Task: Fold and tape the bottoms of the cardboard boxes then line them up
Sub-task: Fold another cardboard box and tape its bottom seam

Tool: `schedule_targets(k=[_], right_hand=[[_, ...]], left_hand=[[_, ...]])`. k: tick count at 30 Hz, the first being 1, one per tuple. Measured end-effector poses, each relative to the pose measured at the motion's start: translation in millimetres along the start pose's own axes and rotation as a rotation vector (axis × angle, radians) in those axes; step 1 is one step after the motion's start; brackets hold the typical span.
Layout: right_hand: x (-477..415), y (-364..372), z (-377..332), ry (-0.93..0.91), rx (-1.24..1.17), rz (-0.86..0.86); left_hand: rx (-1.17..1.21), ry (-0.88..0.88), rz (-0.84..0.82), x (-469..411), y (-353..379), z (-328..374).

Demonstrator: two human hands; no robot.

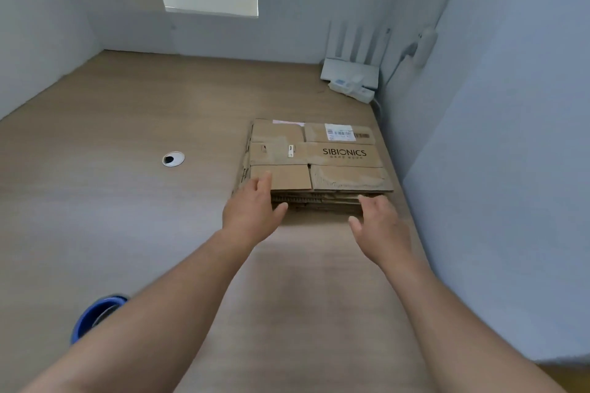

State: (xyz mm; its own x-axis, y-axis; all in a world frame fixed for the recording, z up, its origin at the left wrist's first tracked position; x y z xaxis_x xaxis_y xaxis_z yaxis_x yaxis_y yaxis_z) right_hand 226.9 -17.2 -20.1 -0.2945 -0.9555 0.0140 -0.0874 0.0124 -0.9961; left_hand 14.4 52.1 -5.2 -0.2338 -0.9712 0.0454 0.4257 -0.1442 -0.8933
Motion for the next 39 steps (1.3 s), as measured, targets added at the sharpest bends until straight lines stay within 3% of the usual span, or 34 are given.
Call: schedule_targets(k=[6, 10, 13, 21, 24, 29, 33, 39], right_hand=[[-68, 26, 44, 0.205, 0.003, -0.105], [-95, 38, 65, 0.278, -0.001, -0.169], [-102, 34, 62, 0.248, 0.02, -0.113], [-84, -4, 61, 0.257, -0.493, 0.085], [-67, -17, 53, 0.183, -0.601, 0.127], [-36, -44, 41, 0.052, -0.642, 0.312], [-19, -79, 43, -0.02, -0.747, 0.383], [3, -131, 48, -0.186, -0.936, 0.281]], left_hand=[[-0.181, -0.095, -0.053, -67, 40, -9], [-0.125, -0.193, -0.095, -82, 58, -18], [-0.059, -0.211, -0.044, -82, 55, -17], [0.077, -0.189, 0.08, -52, 14, 1], [0.093, -0.172, 0.039, -31, 8, 5], [0.099, -0.183, 0.278, 6, -19, 20], [0.0, -0.224, 0.236, 32, -33, 20], [0.108, -0.23, 0.389, 59, -82, 44]])
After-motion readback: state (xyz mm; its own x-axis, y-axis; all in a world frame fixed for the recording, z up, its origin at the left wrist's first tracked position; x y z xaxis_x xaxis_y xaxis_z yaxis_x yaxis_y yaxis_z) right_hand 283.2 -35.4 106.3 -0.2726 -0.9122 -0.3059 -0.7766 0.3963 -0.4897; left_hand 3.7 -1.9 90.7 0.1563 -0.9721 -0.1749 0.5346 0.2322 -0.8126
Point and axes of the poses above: each hand's wrist, its own x-axis away from the middle knuckle, its own y-axis out of the palm, z = x × y, the point moved 6 cm from there along -x, towards the middle knuckle, and after that the axes turned 7 degrees about x, right-handed, at the moved point
